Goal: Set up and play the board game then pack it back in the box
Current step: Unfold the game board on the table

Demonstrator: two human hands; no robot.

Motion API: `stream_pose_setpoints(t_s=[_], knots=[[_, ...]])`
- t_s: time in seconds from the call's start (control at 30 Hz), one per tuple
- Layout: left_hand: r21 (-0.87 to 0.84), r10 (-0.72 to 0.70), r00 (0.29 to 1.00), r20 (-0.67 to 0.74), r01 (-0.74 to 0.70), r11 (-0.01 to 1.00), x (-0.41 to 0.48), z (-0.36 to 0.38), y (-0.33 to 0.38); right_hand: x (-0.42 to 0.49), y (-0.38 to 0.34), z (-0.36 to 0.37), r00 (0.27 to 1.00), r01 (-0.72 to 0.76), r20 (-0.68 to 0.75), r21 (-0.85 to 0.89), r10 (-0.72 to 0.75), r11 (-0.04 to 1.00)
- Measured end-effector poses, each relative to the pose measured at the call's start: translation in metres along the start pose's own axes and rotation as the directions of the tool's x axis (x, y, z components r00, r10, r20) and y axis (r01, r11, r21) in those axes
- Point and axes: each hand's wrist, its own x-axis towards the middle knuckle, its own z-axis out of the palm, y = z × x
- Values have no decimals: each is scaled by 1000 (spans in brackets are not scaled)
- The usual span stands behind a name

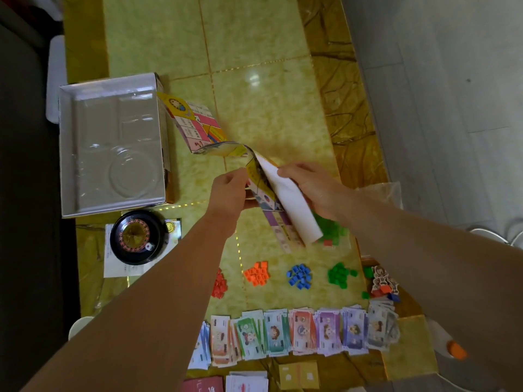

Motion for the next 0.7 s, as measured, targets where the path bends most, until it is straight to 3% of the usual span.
stream_pose_setpoints(t_s=[0.07, 0.17, 0.3, 0.43, 0.47, 0.53, 0.6, 0.63, 0.7], knots=[[133, 43, 992, -118, -27, 991, 8, -4, -4, -3, -7, -1, 990, 47, -128, -96, -59, 994], [267, 94, 966, -239, -28, 963, 15, -13, -7, -3, -15, -7, 958, 135, -244, -68, -148, 988], [226, 93, 916, -389, -3, 974, 17, -27, -6, 7, -17, -25, 885, 171, -428, -70, -184, 983], [122, 78, 852, -518, -17, 992, 22, -41, -3, 18, -9, -38, 773, 45, -584, -340, -248, 939], [110, 72, 842, -534, -15, 994, 22, -44, -2, 17, -7, -39, 742, 6, -600, -442, -300, 897], [74, 61, 846, -530, -26, 997, 23, -48, 1, 13, -7, -39, 686, -67, -537, -718, -491, 693], [24, 38, 868, -496, -30, 999, 23, -50, 3, 13, -4, -38, 709, -39, -376, -866, -597, 499], [-5, 21, 874, -486, -27, 1000, 25, -50, 4, 15, -4, -37, 761, 0, -319, -871, -565, 492], [-27, -21, 878, -479, 9, 1000, 30, -48, 7, 16, -4, -29, 883, 55, -279, -736, -376, 675]])
